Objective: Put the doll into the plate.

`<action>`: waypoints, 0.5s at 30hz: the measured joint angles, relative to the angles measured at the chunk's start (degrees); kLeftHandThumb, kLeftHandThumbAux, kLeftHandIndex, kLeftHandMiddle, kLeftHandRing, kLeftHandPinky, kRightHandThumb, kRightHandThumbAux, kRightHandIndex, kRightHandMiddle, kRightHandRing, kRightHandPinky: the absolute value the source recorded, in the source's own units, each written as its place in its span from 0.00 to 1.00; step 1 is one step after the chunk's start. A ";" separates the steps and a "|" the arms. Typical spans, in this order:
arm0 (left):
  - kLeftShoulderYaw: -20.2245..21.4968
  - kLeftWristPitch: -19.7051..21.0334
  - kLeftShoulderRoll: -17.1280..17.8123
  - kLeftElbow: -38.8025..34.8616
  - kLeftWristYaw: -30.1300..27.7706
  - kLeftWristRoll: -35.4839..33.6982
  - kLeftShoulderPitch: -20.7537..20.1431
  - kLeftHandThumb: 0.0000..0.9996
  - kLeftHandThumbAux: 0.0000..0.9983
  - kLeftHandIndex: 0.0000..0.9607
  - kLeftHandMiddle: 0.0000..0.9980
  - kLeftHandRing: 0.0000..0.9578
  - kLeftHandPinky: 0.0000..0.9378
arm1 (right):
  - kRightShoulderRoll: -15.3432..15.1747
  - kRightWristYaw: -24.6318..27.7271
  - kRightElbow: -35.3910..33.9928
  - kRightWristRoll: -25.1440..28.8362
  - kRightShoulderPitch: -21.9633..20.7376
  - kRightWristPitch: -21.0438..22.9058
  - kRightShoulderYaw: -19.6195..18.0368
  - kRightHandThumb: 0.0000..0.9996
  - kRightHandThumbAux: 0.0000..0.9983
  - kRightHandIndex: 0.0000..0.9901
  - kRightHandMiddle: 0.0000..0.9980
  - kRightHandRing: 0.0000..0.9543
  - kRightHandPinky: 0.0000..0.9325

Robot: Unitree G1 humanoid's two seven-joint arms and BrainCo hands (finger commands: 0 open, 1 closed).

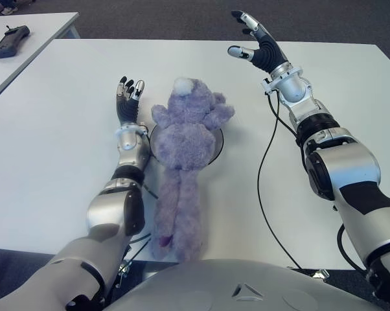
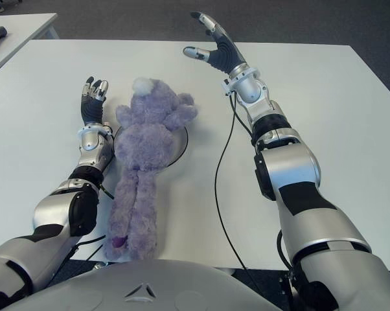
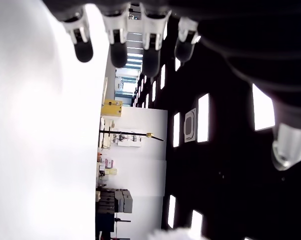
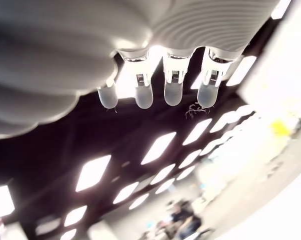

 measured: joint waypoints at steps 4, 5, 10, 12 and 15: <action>0.00 0.00 0.01 0.00 0.00 0.00 0.00 0.00 0.49 0.03 0.13 0.09 0.00 | 0.53 0.16 0.67 0.53 0.00 2.51 -1.47 0.00 0.37 0.00 0.00 0.00 0.00; -0.01 0.00 0.01 0.00 0.00 0.00 0.00 0.00 0.48 0.03 0.13 0.09 0.00 | 0.60 0.16 0.80 0.58 0.00 2.99 -1.75 0.00 0.38 0.00 0.00 0.00 0.00; -0.05 -0.03 0.06 -0.01 0.00 0.04 0.00 0.00 0.48 0.02 0.13 0.08 0.00 | 1.27 -0.25 1.29 0.82 0.00 4.98 -3.74 0.00 0.42 0.00 0.00 0.00 0.00; -0.08 -0.04 0.08 -0.01 0.00 0.10 0.00 0.00 0.48 0.02 0.13 0.08 0.00 | 1.61 -0.53 1.40 0.91 0.01 5.68 -4.44 0.00 0.43 0.00 0.00 0.00 0.00; -0.10 -0.06 0.11 -0.01 0.00 0.24 0.01 0.00 0.48 0.02 0.13 0.08 0.00 | 2.26 -0.93 1.57 1.16 0.04 6.55 -5.60 0.00 0.45 0.00 0.00 0.00 0.00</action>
